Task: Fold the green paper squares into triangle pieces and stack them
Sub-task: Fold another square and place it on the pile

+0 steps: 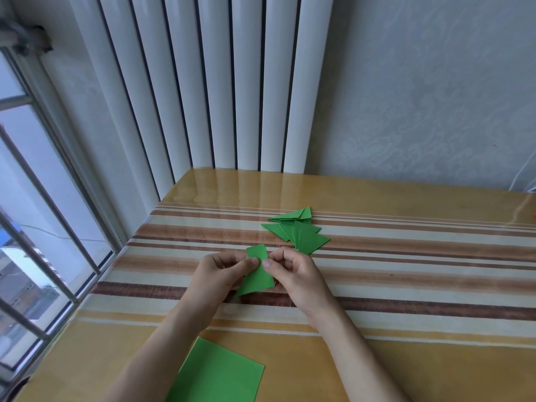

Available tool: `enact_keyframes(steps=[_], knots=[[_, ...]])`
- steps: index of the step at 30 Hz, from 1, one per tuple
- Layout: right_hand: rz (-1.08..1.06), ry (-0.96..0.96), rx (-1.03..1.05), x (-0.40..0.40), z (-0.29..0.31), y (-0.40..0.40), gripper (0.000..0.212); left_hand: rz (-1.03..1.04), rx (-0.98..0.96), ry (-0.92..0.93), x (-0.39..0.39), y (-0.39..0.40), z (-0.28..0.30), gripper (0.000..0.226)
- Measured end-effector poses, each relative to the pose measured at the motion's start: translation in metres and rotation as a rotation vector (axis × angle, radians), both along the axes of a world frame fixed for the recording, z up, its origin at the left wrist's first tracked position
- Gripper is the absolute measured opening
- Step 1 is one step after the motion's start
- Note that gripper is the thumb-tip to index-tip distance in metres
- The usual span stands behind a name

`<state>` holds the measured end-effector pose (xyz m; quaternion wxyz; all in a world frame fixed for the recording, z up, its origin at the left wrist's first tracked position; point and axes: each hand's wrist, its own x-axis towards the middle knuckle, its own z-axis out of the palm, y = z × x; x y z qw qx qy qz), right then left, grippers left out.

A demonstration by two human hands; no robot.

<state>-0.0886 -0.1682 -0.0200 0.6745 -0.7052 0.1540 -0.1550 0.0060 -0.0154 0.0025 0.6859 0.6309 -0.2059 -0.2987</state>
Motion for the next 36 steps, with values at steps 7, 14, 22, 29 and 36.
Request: enact_keyframes(steps=[7,14,22,29,36], knots=[[0.006,0.005,-0.005,0.001,0.001,0.0,0.015,0.051,0.027,-0.051,0.004,-0.002,-0.008,0.015],[-0.035,-0.04,0.116,-0.003,0.009,0.003,0.016,-0.104,0.049,-0.074,0.001,0.001,-0.005,0.018],[-0.114,-0.063,0.037,0.001,0.006,0.005,0.031,-0.15,0.044,-0.072,0.0,0.0,-0.003,0.018],[0.055,-0.02,-0.029,-0.001,0.003,0.006,0.013,0.086,0.014,-0.066,0.003,0.0,-0.003,0.025],[0.077,-0.048,-0.126,-0.002,0.004,0.005,0.018,0.25,0.077,-0.379,0.007,0.001,-0.008,0.016]])
